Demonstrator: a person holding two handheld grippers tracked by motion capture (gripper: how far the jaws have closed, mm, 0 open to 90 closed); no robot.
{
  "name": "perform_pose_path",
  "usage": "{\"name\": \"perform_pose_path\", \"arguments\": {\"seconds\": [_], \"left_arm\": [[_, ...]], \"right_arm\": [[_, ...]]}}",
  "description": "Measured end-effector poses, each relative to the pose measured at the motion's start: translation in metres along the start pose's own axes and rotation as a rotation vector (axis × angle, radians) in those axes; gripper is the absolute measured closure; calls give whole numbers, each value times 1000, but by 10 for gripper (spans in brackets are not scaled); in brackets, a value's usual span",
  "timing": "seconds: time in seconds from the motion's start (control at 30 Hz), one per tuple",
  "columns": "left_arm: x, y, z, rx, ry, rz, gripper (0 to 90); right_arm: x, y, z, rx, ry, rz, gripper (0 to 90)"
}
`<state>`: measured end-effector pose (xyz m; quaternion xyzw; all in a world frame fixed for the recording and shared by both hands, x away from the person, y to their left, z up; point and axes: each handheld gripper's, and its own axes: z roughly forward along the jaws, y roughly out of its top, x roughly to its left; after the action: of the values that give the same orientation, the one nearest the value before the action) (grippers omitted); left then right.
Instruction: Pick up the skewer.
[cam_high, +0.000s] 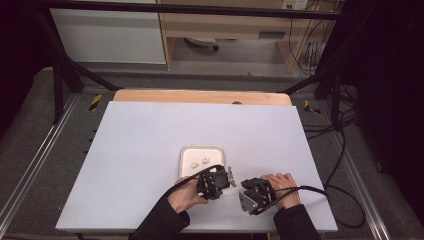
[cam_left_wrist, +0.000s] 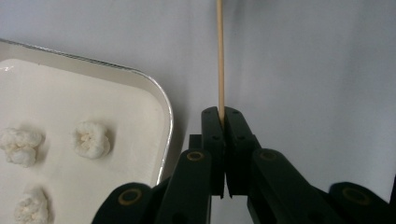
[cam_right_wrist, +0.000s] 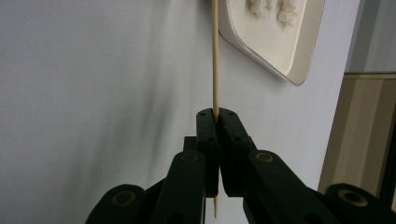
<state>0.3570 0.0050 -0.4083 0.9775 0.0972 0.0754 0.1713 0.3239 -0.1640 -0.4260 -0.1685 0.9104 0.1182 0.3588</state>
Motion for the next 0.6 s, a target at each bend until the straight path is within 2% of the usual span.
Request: {"name": "perform_pose_path", "arguments": {"seconds": [0.07,0.13,0.17,0.27,0.3,0.33,0.37,0.4,0.43,0.47,0.6], "left_arm": [[0,-1,-1,-13,3,-5,880],[0,-3,-1,-23,8,-21,880],[0,-5,-2,-24,17,-21,880],[2,-12,-5,-50,29,-47,879],[3,-14,-6,-53,32,-54,879],[3,-17,-7,-60,43,-66,879],[4,-20,-9,-67,51,-72,879],[5,-22,-9,-90,54,-76,878],[5,-25,-10,-103,49,-95,879],[5,-28,-11,-116,46,-114,879],[6,-37,-15,-141,66,-165,878]], "right_arm": [[0,0,0,-1,-9,22,858],[-1,-1,-1,-7,-31,80,746],[-3,-4,-2,-23,-43,155,672],[-6,-11,-4,-52,-41,286,572],[-6,-11,-4,-52,-41,286,572],[-9,-17,-5,-70,-26,372,494],[-9,-17,-5,-70,-26,372,494],[-10,-20,-5,-77,-14,422,461],[-12,-26,-6,-104,-2,514,406],[-12,-26,-6,-104,-2,514,406],[-14,-36,-9,-156,17,665,318]]}}
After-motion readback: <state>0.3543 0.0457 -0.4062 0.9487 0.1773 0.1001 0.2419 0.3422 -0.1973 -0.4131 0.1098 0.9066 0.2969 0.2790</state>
